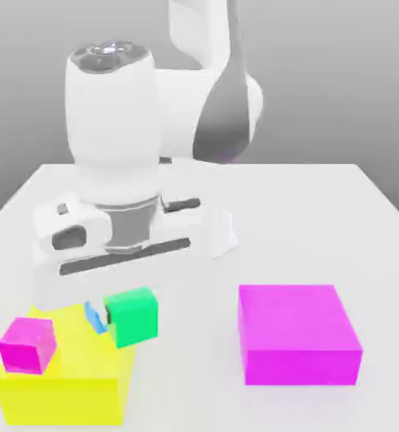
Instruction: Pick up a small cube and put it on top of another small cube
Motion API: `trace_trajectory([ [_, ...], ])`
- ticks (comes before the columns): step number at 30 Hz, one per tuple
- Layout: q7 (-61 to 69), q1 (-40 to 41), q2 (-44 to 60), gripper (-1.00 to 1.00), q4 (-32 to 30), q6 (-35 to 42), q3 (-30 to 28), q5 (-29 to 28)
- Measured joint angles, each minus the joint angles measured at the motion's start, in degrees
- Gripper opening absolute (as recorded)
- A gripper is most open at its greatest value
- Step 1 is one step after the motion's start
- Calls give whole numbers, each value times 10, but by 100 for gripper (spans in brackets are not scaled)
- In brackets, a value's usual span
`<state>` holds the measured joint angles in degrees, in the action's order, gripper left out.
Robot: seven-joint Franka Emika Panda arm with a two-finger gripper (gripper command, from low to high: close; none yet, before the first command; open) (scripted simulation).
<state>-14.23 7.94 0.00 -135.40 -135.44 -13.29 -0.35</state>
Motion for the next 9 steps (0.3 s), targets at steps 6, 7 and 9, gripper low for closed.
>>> trace_trajectory([
  [6, -1, 64, 60, 100, -2, -59, 11, 27],
  [7, -1, 64, 60, 100, -2, -59, 11, 27],
  [9, -1, 64, 60, 100, -2, -59, 11, 27],
])
